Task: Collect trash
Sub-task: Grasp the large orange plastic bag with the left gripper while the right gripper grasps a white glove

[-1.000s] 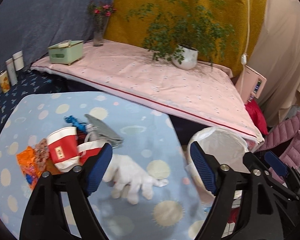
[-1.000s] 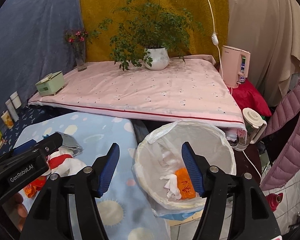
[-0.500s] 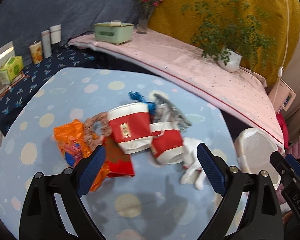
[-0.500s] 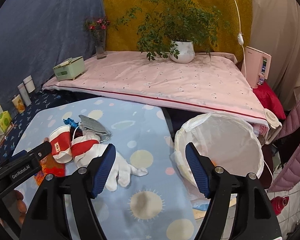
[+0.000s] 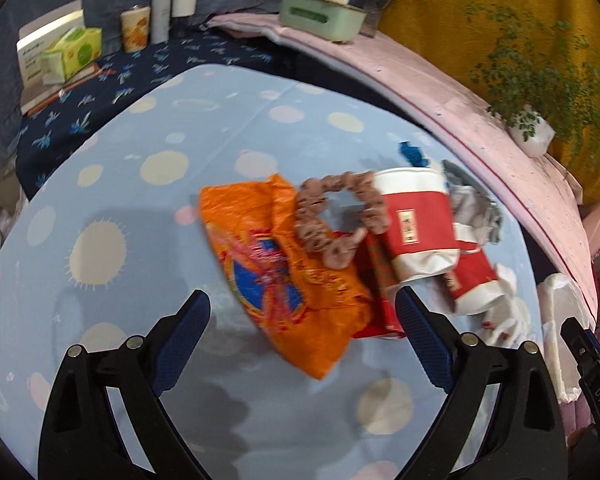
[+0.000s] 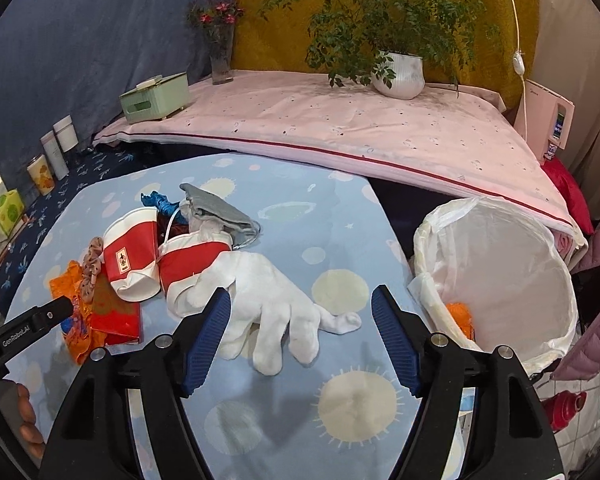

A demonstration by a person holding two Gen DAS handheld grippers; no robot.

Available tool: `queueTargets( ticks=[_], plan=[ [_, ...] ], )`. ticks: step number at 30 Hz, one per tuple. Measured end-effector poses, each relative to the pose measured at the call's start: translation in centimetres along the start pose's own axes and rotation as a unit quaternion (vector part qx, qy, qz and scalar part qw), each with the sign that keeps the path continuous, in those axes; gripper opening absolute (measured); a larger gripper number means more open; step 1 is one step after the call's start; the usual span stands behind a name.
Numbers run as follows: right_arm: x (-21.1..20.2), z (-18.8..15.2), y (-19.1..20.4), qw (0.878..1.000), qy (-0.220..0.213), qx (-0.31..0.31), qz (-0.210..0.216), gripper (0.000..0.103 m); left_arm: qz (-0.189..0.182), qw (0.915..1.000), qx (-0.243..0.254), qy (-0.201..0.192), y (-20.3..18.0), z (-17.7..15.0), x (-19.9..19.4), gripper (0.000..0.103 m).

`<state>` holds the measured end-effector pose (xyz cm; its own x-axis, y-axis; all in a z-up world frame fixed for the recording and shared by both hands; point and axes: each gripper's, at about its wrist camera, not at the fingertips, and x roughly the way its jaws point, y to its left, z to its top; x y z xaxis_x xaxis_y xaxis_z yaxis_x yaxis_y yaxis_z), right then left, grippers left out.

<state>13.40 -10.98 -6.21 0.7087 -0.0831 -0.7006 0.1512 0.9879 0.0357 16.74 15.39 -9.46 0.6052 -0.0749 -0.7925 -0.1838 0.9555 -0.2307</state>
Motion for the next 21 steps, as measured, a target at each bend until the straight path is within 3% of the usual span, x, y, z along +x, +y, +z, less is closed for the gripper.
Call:
queueTargets(
  ticks=[7, 11, 13, 15, 16, 18, 21],
  plan=[
    [3.1, -0.1, 1.7, 1.000, 0.019, -0.011, 0.001, 0.070, -0.004, 0.9990, -0.030, 0.032, 2.4, -0.4, 2.3, 0.089],
    [4.7, -0.2, 2.0, 0.999, 0.032, -0.010, 0.004, 0.070, -0.019, 0.9984, -0.034, 0.042, 2.7, -0.5, 3.2, 0.076],
    [5.4, -0.2, 2.0, 0.999, 0.038, -0.010, 0.003, 0.070, -0.022, 0.9986, -0.027, 0.038, 2.5, -0.5, 3.3, 0.068],
    [6.1, -0.3, 2.0, 0.999, 0.047, -0.008, 0.005, 0.068, -0.031, 0.9985, -0.023, 0.039, 2.3, -0.4, 3.3, 0.052],
    [6.5, -0.4, 2.0, 0.999, 0.052, -0.006, 0.007, 0.063, -0.035, 0.9984, -0.022, 0.038, 2.2, -0.3, 3.3, 0.047],
    [7.1, -0.7, 2.0, 0.998, 0.066, -0.005, 0.012, 0.050, -0.049, 0.9973, -0.021, 0.051, 2.1, -0.3, 3.5, 0.019],
    [7.6, -1.3, 1.9, 0.997, 0.076, -0.006, 0.014, 0.031, -0.047, 0.9975, -0.020, 0.048, 2.0, -0.4, 3.4, 0.012]
  ],
)
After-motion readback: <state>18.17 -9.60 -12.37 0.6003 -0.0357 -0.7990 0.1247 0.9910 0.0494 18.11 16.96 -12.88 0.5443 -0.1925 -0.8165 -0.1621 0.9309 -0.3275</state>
